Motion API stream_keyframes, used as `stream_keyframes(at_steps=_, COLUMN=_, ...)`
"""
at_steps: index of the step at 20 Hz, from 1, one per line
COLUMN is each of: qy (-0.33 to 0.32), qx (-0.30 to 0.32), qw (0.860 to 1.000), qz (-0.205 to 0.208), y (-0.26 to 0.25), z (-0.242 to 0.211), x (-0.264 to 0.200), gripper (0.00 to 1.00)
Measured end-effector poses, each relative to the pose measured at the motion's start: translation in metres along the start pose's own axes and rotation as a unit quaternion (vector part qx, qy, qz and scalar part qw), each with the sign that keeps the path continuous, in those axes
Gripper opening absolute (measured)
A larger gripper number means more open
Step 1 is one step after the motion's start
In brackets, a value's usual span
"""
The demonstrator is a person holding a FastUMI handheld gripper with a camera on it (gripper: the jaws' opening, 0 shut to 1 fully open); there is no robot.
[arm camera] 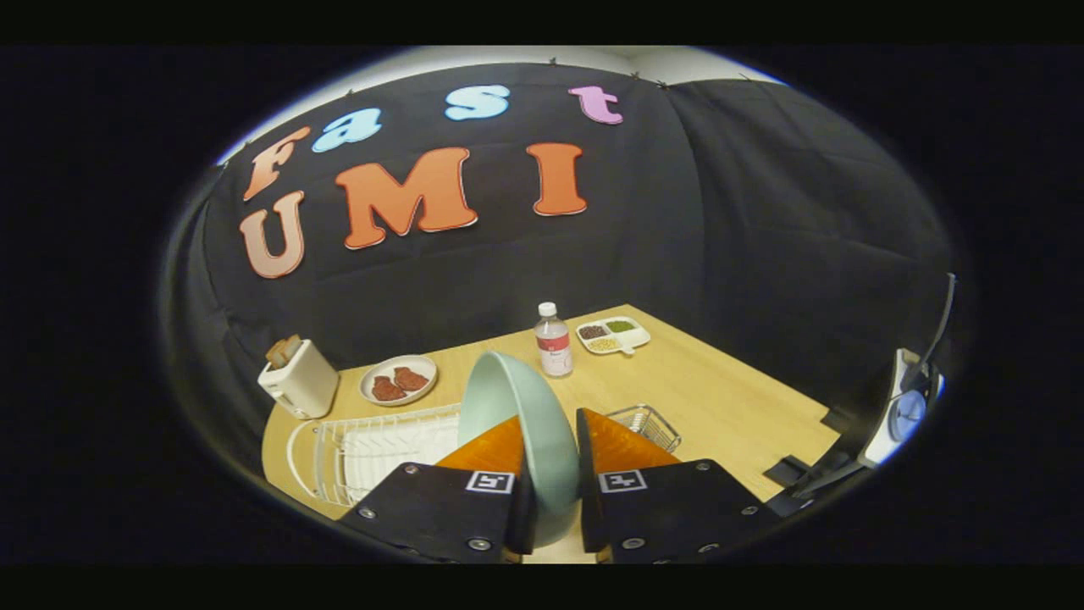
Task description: Take the plate from the dish rack, then take the spoon from the basket and place it into the plate.
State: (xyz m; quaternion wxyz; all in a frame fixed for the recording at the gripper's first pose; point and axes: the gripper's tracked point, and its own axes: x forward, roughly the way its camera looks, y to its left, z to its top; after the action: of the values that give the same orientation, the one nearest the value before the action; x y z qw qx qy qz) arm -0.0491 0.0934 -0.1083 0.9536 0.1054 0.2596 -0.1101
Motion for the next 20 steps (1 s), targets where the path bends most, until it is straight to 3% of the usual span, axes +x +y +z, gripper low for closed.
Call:
stream_keyframes(at_steps=12, qy=0.098, qx=0.112, qw=0.988, qz=0.052, y=-0.006, z=-0.091, x=-0.062, gripper=0.22)
stream_keyframes(at_steps=20, qy=0.17, qx=0.17, qw=0.968, qz=0.071, y=-0.001, z=-0.161, x=-0.061, gripper=0.22)
